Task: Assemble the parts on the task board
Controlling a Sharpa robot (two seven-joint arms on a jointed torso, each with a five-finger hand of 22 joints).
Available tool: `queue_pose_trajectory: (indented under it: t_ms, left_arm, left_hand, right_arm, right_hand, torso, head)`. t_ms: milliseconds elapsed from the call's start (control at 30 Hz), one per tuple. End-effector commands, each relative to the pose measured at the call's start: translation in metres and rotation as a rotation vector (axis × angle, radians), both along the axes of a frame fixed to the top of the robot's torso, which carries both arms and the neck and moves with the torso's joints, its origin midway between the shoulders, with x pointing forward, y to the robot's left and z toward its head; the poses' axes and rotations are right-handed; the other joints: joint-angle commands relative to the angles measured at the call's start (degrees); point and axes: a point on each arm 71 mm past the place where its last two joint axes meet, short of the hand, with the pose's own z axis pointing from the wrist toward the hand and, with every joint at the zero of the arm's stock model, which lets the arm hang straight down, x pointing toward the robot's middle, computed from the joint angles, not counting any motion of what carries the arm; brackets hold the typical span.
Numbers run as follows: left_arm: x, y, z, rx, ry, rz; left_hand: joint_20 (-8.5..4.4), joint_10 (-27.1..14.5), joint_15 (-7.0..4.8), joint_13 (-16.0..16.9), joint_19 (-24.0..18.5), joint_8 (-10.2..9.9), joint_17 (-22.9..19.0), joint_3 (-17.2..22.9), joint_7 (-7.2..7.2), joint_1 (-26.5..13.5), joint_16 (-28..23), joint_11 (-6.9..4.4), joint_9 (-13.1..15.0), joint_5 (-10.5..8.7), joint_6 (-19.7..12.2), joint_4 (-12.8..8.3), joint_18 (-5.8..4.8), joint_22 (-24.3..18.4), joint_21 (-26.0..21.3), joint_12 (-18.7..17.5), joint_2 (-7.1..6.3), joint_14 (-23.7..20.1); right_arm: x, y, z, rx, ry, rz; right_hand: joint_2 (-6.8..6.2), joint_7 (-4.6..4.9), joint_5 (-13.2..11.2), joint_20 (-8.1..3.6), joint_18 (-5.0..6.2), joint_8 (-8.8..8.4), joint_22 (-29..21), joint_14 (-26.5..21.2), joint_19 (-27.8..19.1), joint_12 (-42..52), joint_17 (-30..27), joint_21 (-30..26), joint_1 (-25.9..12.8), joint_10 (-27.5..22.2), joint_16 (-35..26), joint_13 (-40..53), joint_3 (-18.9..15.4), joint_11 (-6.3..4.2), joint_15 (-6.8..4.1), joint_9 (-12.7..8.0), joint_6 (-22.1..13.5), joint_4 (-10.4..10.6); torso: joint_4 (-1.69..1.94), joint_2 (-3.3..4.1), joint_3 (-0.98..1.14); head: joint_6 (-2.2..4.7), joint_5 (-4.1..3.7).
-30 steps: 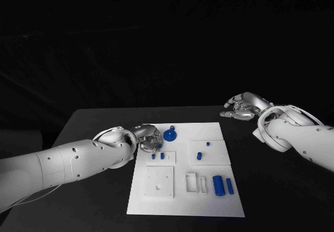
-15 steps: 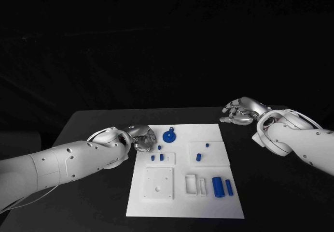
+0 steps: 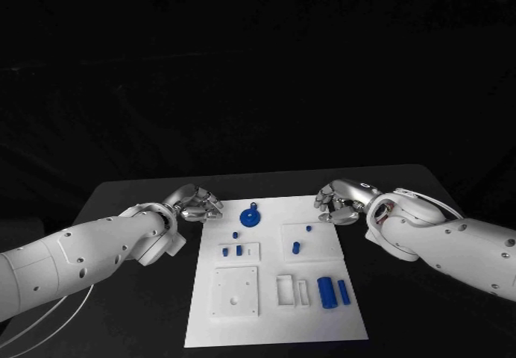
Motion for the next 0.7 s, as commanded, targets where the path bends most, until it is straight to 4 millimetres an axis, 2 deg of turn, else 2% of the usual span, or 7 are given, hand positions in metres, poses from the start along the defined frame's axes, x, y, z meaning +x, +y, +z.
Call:
queue_pose_trajectory:
  t_ms: [33, 167, 200, 233, 400, 467, 700]
  left_arm:
    - [-0.001, 0.0, 0.01, -0.329, 0.019, 0.051]
    - [-0.005, -0.002, 0.015, -0.451, 0.048, 0.038]
    - [-0.005, -0.002, 0.016, -0.544, 0.094, 0.059]
    - [-0.005, -0.002, 0.016, -0.629, 0.13, 0.087]
    - [-0.008, -0.003, 0.019, -0.694, 0.139, 0.079]
    - [-0.008, -0.003, 0.019, -0.694, 0.132, 0.076]
    - [-0.01, -0.006, 0.022, -0.663, 0.101, 0.044]
  left_hand:
    - [0.2, 0.9, 0.37, 0.2, -2.0, 0.5, -1.3, -0.4, -0.59, -1.1, -3.2, -0.03, 0.1, -0.46, -0.1, 0.3, -0.2, -1.0, -2.4, 0.5, 0.25, -1.7]
    - [1.43, 1.0, 2.7, 0.4, -5.0, 1.1, -4.1, -0.8, -0.62, -2.2, -11.0, 0.14, 0.4, -0.9, -0.3, -0.1, -1.75, -3.0, -7.0, 0.3, 0.81, -3.9]
    - [2.25, 0.4, 3.65, 0.3, -6.3, 1.2, -5.0, -0.9, -0.56, -2.6, -13.7, 0.43, 0.4, -1.04, -0.5, -0.1, -2.0, -3.4, -8.2, -0.1, 0.86, -5.4]
    - [3.12, -0.4, 4.88, -0.1, -7.6, 1.2, -5.9, -1.1, -0.46, -2.7, -16.4, 0.83, 0.4, -1.21, -0.7, -0.4, -1.98, -3.7, -9.5, -0.4, 1.09, -6.0]
    - [5.93, -4.8, 7.4, -2.2, -10.4, 0.9, -7.9, -2.8, 0.0, -3.5, -24.4, 1.99, 0.2, -0.15, -2.3, -2.0, -1.27, -4.1, -11.9, -0.7, 1.98, -8.2]
    - [6.45, -5.6, 7.83, -3.0, -10.8, 0.9, -8.0, -3.4, -0.2, -3.8, -26.7, 1.9, 0.2, -0.24, -2.8, -2.4, -1.02, -4.1, -12.5, -0.7, 2.26, -8.3]
    - [7.11, -6.0, 8.41, -4.1, -11.8, 1.1, -7.9, -4.0, -0.14, -4.1, -30.2, 2.07, 0.1, -0.53, -3.1, -2.8, -1.04, -4.0, -13.7, -0.6, 2.48, -9.1]
  right_arm:
    - [-0.006, 0.01, -0.007, -0.14, -0.058, 0.088]
    - [-0.01, 0.017, -0.013, -0.176, -0.069, 0.108]
    - [-0.011, 0.019, -0.015, -0.181, -0.074, 0.109]
    - [-0.011, 0.021, -0.017, -0.187, -0.084, 0.11]
    - [-0.013, 0.031, -0.025, -0.204, -0.107, 0.114]
    - [-0.013, 0.034, -0.027, -0.21, -0.112, 0.113]
    - [-0.014, 0.043, -0.033, -0.226, -0.114, 0.125]
  right_hand:
    - [-0.66, -0.15, -0.4, 0.49, 6.92, 0.39, 0.1, -0.2, -0.1, -1.0, -0.2, -0.4, 0.0, 0.9, 0.2, -0.8, 0.0, 0.01, -0.1, 0.1, 0.6, -0.4]
    - [-1.19, -0.18, -0.8, 0.62, 6.92, 0.39, 0.2, -0.2, 0.0, -2.2, -0.3, -0.5, -0.2, 1.3, 0.2, -1.6, -0.3, 0.16, 0.02, 0.1, 0.7, -0.4]
    - [-1.42, -0.15, -0.9, 0.66, 6.92, 0.33, 0.2, -0.2, 0.0, -2.7, -0.4, -0.5, -0.2, 1.2, 0.2, -1.9, -0.4, 0.25, 0.11, 0.0, 0.6, -0.4]
    - [-1.58, -0.13, -1.1, 0.7, 6.92, 0.3, 0.2, -0.3, 0.0, -3.0, -0.4, -0.6, -0.2, 1.2, 0.2, -2.2, -0.4, 0.33, 0.19, 0.0, 0.6, -0.4]
    - [-2.86, 0.25, -2.5, 0.76, 6.92, -0.21, 0.1, -0.5, -0.1, -4.4, -0.7, -1.0, -0.1, 1.3, 0.1, -3.1, -0.2, 0.6, 0.44, -0.3, -0.2, 0.2]
    - [-3.34, 0.3, -3.3, 0.74, 6.92, -0.28, 0.0, -0.5, 0.0, -5.0, -0.8, -1.1, 0.0, 1.5, 0.1, -3.4, 0.1, 0.64, 0.48, -0.3, -0.3, 0.7]
    - [-3.92, 0.22, -3.8, 0.63, 6.92, -0.16, 0.0, -0.3, 0.4, -5.7, -1.0, -1.3, 0.8, 2.7, 0.3, -4.0, 1.0, 0.51, 0.37, -0.4, -0.1, 1.7]
  torso:
    - [0.02, 0.06, 0.09]
    - [-0.03, 0.05, 0.12]
    - [-0.02, 0.05, 0.13]
    - [0.0, 0.05, 0.12]
    - [-0.08, 0.02, 0.22]
    - [0.0, 0.03, 0.26]
    - [0.08, 0.14, 0.02]
  head:
    - [0.15, -0.71]
    - [0.2, -0.83]
    - [0.19, -0.84]
    - [0.17, -0.87]
    - [0.25, -0.8]
    - [0.23, -0.78]
    - [-0.03, -0.93]
